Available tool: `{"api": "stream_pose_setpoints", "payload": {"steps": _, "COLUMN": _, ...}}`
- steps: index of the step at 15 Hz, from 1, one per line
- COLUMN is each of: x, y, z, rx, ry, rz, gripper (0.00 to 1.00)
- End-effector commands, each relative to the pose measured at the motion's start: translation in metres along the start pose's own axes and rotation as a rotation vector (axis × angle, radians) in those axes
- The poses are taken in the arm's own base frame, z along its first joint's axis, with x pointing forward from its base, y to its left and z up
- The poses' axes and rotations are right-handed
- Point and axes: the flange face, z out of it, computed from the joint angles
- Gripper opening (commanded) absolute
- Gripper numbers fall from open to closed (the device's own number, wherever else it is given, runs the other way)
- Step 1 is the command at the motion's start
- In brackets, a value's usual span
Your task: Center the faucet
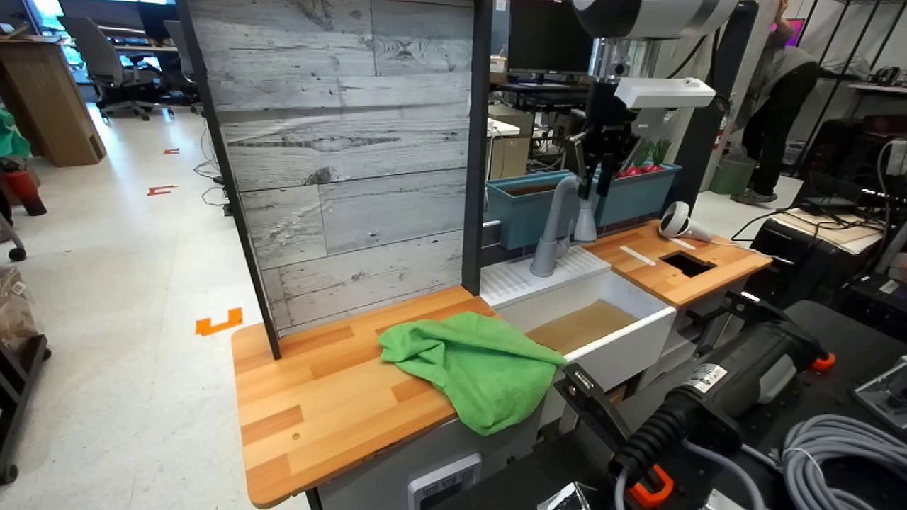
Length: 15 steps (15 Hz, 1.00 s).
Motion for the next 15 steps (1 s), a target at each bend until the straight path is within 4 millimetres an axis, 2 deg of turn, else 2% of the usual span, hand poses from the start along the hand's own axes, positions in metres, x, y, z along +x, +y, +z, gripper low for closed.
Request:
{"api": "stream_pose_setpoints", "payload": {"steps": 1, "x": -0.038, "y": 0.017, "z": -0.031, "rx": -0.045, "ry": -0.058, "rz": -0.023, "gripper": 0.71}}
{"api": "stream_pose_setpoints", "payload": {"steps": 4, "x": -0.059, "y": 0.019, "z": -0.045, "rx": -0.066, "ry": -0.065, "rz": -0.049, "gripper": 0.95}}
{"api": "stream_pose_setpoints", "payload": {"steps": 5, "x": -0.066, "y": 0.014, "z": -0.051, "rx": -0.059, "ry": -0.053, "rz": -0.042, "gripper": 0.99}}
{"api": "stream_pose_setpoints", "payload": {"steps": 8, "x": -0.088, "y": -0.009, "z": -0.068, "rx": -0.024, "ry": -0.020, "rz": -0.041, "gripper": 1.00}}
{"api": "stream_pose_setpoints", "payload": {"steps": 12, "x": -0.125, "y": -0.072, "z": -0.091, "rx": 0.052, "ry": 0.022, "rz": -0.065, "gripper": 1.00}}
{"api": "stream_pose_setpoints", "payload": {"steps": 13, "x": -0.097, "y": -0.048, "z": -0.077, "rx": 0.017, "ry": -0.013, "rz": -0.063, "gripper": 1.00}}
{"api": "stream_pose_setpoints", "payload": {"steps": 15, "x": -0.113, "y": -0.074, "z": -0.085, "rx": 0.043, "ry": -0.004, "rz": -0.080, "gripper": 1.00}}
